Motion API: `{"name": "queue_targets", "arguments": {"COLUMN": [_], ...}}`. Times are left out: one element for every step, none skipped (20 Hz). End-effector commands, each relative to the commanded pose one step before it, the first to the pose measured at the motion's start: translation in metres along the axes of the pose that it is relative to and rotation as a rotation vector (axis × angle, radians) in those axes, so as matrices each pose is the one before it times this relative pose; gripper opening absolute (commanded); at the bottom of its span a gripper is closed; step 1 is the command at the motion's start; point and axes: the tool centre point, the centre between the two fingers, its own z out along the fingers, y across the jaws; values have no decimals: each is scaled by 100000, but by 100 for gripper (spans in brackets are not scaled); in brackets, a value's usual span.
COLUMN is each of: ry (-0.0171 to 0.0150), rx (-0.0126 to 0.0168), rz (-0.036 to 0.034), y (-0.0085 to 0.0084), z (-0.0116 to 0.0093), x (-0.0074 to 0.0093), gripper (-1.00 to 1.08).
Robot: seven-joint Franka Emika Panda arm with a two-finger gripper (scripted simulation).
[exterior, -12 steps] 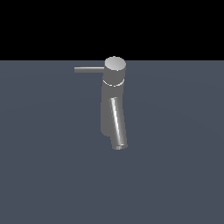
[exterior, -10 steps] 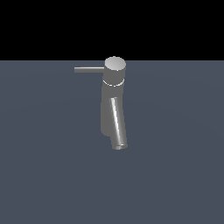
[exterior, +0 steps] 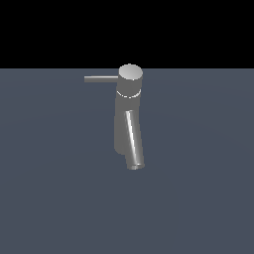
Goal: Turn on the faucet by rotating a designated handle.
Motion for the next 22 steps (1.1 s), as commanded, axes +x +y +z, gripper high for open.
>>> {"name": "queue_targets", "arguments": {"ry": [1033,516,556,594,631,667,701,735,767,797,803,793,783,773,764,755,746,738,730,722,714,707], "rx": [1215,593,637,679,720,760,797,834,868,900,904,891,878,865,853,841,831,820,810,801,792,784], "rz": [3590,1746,1877,2004,2125,2243,2354,2463,2565,2661,2674,2634,2595,2556,2519,2483,2450,2416,2385,2353,2325,2298], "y": [-335,-165,-177,-188,-200,-211,-222,-231,-242,-251,-252,-249,-245,-242,-239,-237,-234,-232,-230,-228,-226,-224], "z": [715,346,372,397,421,444,467,488,508,527,530,522,515,508,500,494,487,481,475,470,465,459], "x": [163,80,86,92,98,104,110,115,121,126,127,125,124,122,121,119,118,117,116,114,113,112], "gripper": [-100,-100,-100,-100,-100,-100,-100,-100,-100,-100,-100,-100,-100,-100,-100,-100,-100,-100,-100,-100,-100,-100]}}
